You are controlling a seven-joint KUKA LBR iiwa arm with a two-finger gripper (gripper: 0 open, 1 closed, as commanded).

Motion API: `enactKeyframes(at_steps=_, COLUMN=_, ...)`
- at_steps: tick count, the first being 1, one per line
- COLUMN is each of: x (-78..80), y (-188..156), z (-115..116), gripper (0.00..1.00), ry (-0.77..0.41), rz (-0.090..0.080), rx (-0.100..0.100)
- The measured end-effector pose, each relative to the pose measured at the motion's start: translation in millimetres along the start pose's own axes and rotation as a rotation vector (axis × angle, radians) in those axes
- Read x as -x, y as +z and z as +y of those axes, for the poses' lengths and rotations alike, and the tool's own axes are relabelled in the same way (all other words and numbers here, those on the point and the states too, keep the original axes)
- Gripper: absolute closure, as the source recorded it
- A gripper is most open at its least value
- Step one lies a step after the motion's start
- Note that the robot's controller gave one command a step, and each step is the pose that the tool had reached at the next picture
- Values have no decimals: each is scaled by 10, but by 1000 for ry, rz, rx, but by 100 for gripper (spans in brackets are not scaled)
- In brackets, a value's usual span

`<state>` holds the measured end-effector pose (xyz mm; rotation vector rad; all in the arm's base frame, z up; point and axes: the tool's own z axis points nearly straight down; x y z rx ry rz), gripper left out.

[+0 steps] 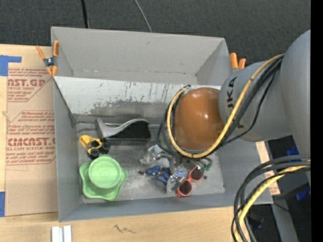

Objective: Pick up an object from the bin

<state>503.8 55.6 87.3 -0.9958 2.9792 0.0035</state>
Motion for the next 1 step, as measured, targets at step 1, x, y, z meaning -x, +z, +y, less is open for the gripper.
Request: enactKeyframes(at_steps=1, x=-277, y=107, z=-282, gripper=100, ry=-270, rz=-3, rx=-1)
